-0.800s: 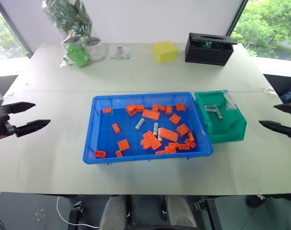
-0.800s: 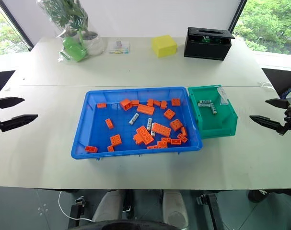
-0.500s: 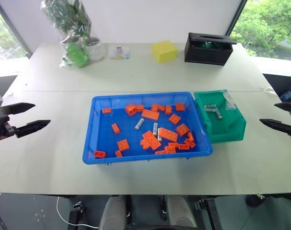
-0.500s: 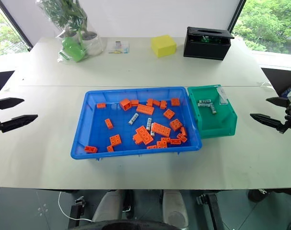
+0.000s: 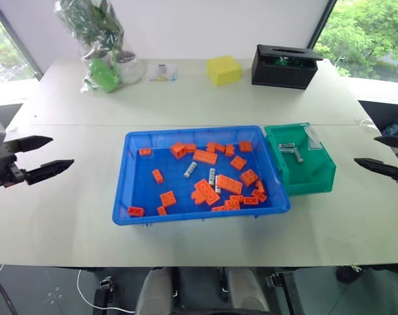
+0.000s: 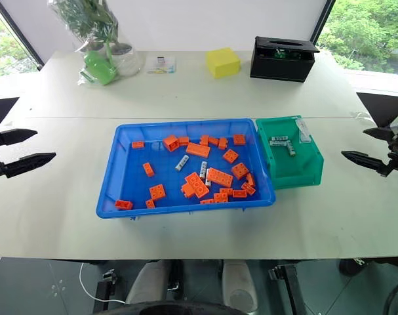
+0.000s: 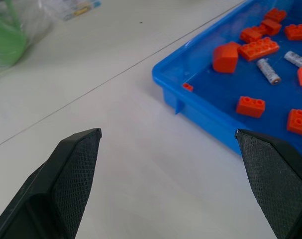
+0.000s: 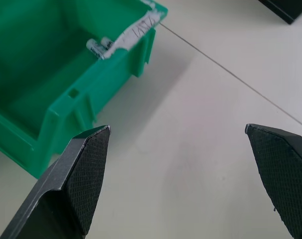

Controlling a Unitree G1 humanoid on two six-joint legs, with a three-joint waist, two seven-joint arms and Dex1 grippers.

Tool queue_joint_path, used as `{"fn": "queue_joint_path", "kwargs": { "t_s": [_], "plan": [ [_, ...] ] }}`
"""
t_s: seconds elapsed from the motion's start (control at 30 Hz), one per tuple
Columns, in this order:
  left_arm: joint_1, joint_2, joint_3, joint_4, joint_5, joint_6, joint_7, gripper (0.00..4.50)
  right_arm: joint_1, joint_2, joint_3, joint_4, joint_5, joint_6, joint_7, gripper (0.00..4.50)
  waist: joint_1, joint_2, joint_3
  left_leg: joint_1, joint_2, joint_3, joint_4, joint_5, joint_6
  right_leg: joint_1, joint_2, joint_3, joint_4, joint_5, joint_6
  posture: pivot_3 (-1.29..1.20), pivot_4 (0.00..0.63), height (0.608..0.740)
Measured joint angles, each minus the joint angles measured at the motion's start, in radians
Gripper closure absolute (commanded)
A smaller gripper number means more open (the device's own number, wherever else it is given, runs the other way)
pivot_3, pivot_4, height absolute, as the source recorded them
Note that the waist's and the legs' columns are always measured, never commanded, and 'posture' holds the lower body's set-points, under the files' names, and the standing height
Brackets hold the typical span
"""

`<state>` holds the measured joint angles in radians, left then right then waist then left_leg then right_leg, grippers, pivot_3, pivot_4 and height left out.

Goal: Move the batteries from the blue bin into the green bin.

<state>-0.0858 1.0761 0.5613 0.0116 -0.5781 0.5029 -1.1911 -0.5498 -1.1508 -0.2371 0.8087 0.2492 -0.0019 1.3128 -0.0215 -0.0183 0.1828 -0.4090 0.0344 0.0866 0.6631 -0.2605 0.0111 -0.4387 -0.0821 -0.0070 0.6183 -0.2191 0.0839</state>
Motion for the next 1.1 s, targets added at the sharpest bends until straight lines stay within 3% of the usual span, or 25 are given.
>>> {"fn": "queue_joint_path", "kwargs": {
  "t_s": [0.23, 0.37, 0.5, 0.63, 0.73, 0.87, 1.1],
  "plan": [
    [0.012, 0.002, -0.07, -0.228, -0.082, 0.101, -0.028, 0.0, -0.261, 0.044, 0.132, -0.157, -0.002, 0.1, 0.147, 0.04, -0.006, 0.003, 0.002, 0.0, 0.0, 0.0, 0.0, 0.0, 0.0, -0.001, 0.002, 0.001, 0.002, 0.0, 0.0, 0.0, 0.15, 0.736],
    [-0.032, 0.004, -0.187, -0.347, -0.123, 0.126, -0.056, 0.0, -0.438, 0.225, 0.29, -0.323, -0.013, 0.159, 0.226, 0.04, -0.02, 0.003, 0.002, 0.0, -0.001, 0.0, 0.001, 0.0, 0.0, -0.002, 0.003, 0.001, 0.005, 0.001, 0.001, 0.0, 0.15, 0.736],
    [-0.095, -0.002, -0.279, -0.388, -0.132, 0.138, -0.062, 0.0, -0.542, 0.435, 0.439, -0.36, -0.063, 0.175, 0.24, 0.04, -0.02, 0.003, 0.002, -0.001, -0.002, 0.0, 0.002, 0.0, -0.001, -0.005, 0.002, 0.001, 0.012, 0.002, 0.004, 0.0, 0.15, 0.736],
    [-0.143, -0.043, -0.353, -0.383, -0.126, 0.138, -0.04, 0.0, -0.61, 0.718, 0.614, -0.311, -0.166, 0.1, 0.205, 0.04, -0.022, 0.003, 0.002, -0.001, -0.002, 0.0, 0.002, 0.001, -0.001, -0.005, 0.004, 0.0, 0.013, 0.002, 0.004, 0.0, 0.15, 0.736],
    [-0.144, -0.051, -0.351, -0.384, -0.128, 0.143, -0.017, 0.0, -0.617, 0.809, 0.666, -0.191, -0.225, 0.029, 0.173, 0.04, -0.01, 0.002, 0.002, -0.003, -0.003, -0.001, 0.003, 0.001, -0.002, -0.004, 0.002, -0.001, 0.012, 0.002, 0.004, 0.0, 0.15, 0.736],
    [-0.14, -0.066, -0.349, -0.408, -0.133, 0.153, 0.022, 0.0, -0.628, 0.897, 0.696, -0.023, -0.285, -0.083, 0.133, 0.04, -0.005, 0.0, 0.002, -0.004, -0.003, -0.001, 0.004, 0.001, -0.002, -0.003, 0.001, -0.001, 0.011, 0.002, 0.003, 0.0, 0.15, 0.736],
    [-0.114, -0.066, -0.325, -0.458, -0.169, 0.187, 0.074, 0.0, -0.664, 0.919, 0.702, 0.228, -0.387, -0.268, 0.073, 0.04, -0.003, 0.0, 0.002, -0.002, -0.003, -0.002, 0.003, 0.002, -0.003, -0.004, 0.003, -0.001, 0.012, 0.002, 0.003, 0.0, 0.15, 0.736]
  ]
}}
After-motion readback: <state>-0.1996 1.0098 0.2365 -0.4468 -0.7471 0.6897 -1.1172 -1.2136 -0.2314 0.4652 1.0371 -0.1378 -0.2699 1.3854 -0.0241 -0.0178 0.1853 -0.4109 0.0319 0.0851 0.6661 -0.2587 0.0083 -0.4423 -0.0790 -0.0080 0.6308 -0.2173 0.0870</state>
